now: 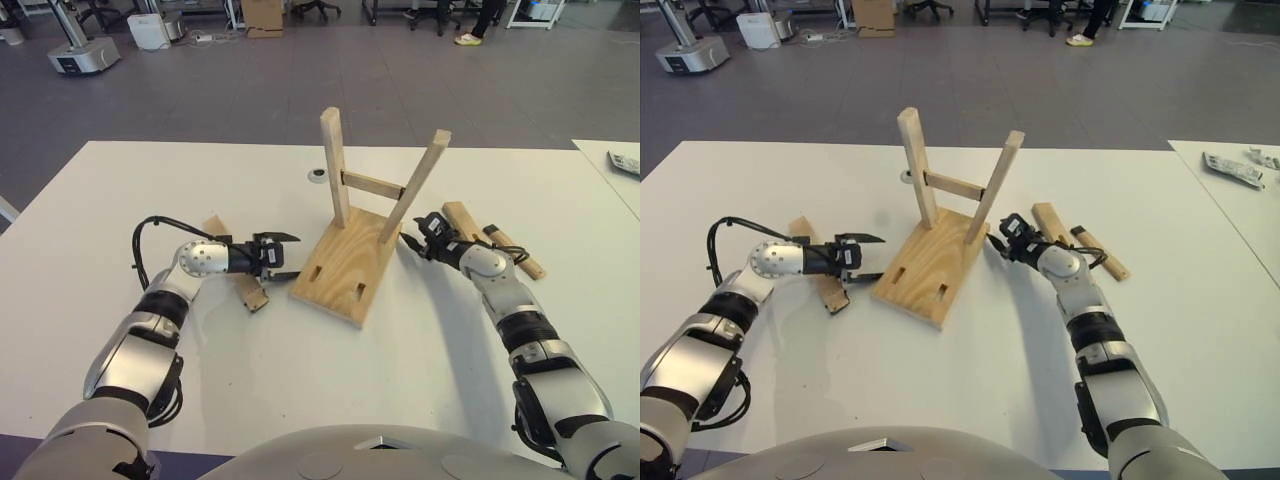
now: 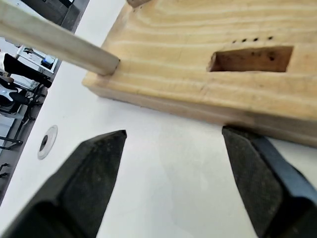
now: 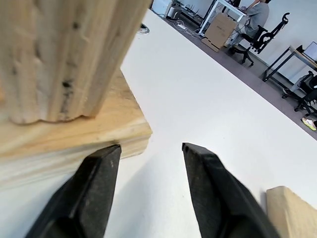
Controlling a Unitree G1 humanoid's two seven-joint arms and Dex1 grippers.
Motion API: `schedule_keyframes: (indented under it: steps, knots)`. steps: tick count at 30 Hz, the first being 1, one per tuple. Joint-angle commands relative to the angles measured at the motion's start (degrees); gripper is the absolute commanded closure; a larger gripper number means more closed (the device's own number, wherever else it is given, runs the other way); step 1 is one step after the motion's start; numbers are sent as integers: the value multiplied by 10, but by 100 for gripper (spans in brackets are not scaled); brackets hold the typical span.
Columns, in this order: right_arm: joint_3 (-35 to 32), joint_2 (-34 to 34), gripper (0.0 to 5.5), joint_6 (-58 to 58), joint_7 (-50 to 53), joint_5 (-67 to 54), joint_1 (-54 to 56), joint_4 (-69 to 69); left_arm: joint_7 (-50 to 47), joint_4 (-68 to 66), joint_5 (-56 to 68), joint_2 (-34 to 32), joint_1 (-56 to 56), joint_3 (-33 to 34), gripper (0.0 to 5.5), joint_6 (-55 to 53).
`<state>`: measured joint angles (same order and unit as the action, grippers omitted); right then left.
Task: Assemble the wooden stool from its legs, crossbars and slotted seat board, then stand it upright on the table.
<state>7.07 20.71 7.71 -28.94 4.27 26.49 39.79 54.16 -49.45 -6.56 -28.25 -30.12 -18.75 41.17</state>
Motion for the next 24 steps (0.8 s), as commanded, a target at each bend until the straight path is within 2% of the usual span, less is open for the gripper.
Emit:
schedule_keyframes:
  steps: [1, 4, 8, 11, 14, 19, 21, 24]
  knots:
    - [-7, -24, 318, -8, 9, -9, 18, 4, 6, 117, 37, 25, 86, 0, 193, -81]
    - [-8, -28, 318, -11, 8, -10, 15, -2, -22, 206, 55, 41, 145, 7, 193, -142]
    - [-45, -3, 318, -74, -19, -52, 14, -44, -82, 262, 65, 10, 194, 67, 193, -188]
    - [-113, 49, 318, -152, -39, -107, 38, -78, -133, 320, 110, 5, 232, 141, 193, -246]
    - [-147, 152, 318, -218, -112, -128, 79, -13, -198, 414, 135, 24, 290, 187, 193, -318]
    - [-91, 266, 318, -244, -273, -79, 123, 133, -235, 516, 153, 42, 336, 201, 193, -385]
    - [-70, 282, 318, -250, -329, -63, 137, 170, -241, 533, 154, 42, 339, 203, 193, -402]
    - [-55, 286, 318, -244, -339, -40, 149, 216, -249, 549, 157, 46, 337, 209, 193, -419]
